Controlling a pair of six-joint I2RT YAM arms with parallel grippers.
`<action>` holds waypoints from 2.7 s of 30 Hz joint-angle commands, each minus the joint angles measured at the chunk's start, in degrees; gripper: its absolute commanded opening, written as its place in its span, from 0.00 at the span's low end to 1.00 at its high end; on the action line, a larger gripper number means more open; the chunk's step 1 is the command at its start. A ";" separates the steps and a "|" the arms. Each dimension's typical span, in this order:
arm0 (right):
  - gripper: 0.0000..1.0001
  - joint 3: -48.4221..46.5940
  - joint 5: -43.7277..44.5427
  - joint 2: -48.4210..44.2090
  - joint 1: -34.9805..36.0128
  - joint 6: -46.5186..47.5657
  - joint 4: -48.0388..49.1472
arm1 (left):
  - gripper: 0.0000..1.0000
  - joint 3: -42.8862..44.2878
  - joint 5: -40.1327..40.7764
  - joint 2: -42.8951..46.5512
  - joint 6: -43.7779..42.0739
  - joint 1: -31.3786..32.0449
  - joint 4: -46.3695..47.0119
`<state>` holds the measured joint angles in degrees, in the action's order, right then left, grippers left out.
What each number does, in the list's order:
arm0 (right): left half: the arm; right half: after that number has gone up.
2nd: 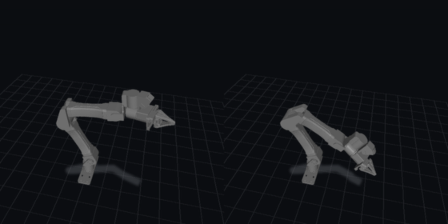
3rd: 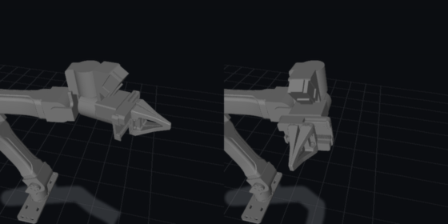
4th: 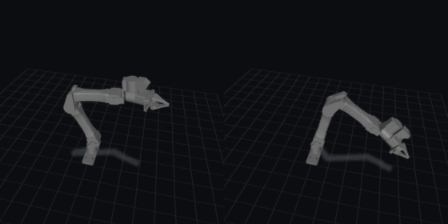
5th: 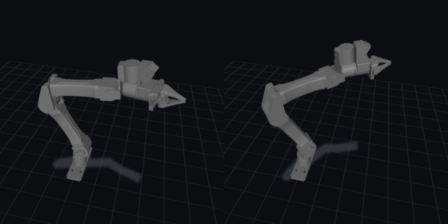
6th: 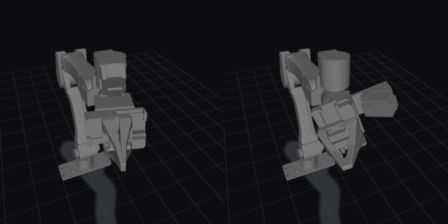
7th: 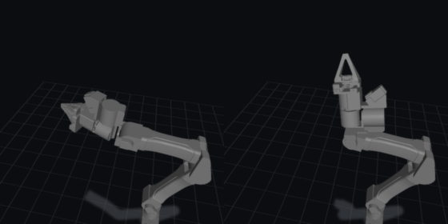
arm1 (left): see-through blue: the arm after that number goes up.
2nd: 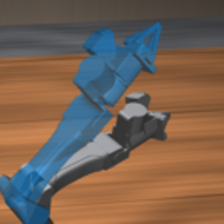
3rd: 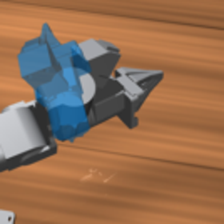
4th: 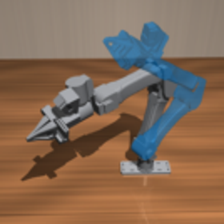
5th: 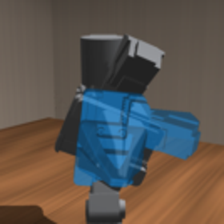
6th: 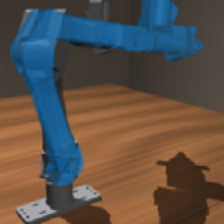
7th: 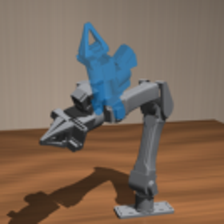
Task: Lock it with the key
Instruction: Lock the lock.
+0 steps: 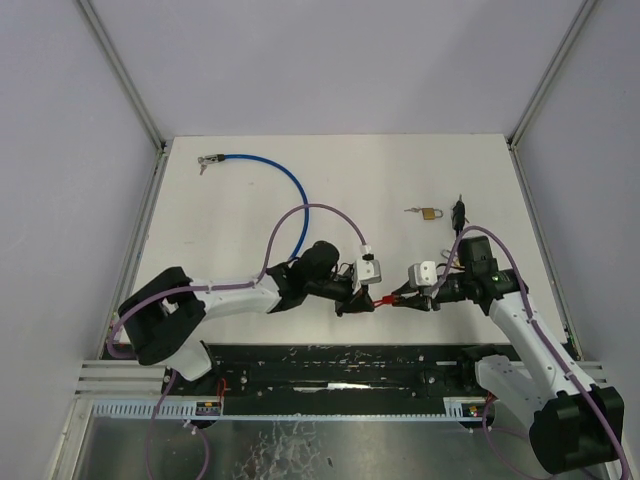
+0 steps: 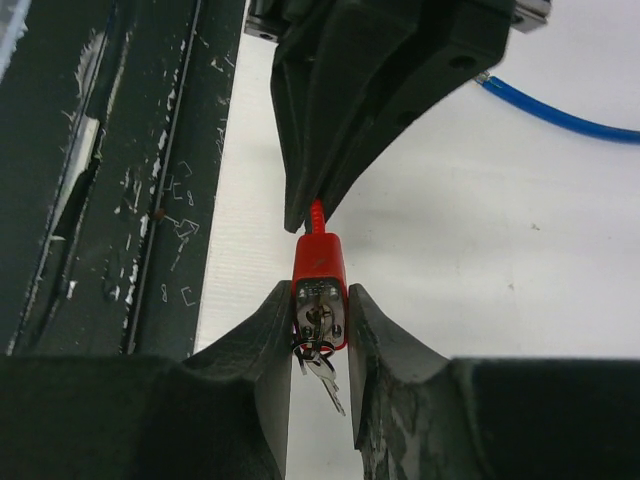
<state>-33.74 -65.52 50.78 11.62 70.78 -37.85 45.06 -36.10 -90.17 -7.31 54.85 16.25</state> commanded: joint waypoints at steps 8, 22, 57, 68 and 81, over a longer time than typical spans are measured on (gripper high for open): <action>0.00 -2.46 0.56 4.94 3.47 -9.58 2.32 | 0.00 -1.29 3.36 4.05 1.18 2.11 18.69; 0.00 -9.98 4.15 5.85 3.02 -18.75 -0.28 | 0.51 -15.66 19.06 10.57 -3.80 2.11 31.58; 0.01 -9.53 1.56 5.21 1.49 -18.40 -1.18 | 0.00 -10.88 7.89 -7.72 1.05 2.10 46.91; 0.70 -12.67 -1.30 -3.53 -2.37 -15.36 -4.31 | 0.00 -13.29 11.14 -1.82 -2.48 2.02 36.89; 0.77 -15.51 -11.93 -0.08 -4.88 2.56 -16.32 | 0.00 -15.69 14.03 5.10 1.53 2.31 31.17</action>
<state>-44.51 -73.34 46.98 6.96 62.15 -46.26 30.04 -23.49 -87.55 -7.68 56.88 47.48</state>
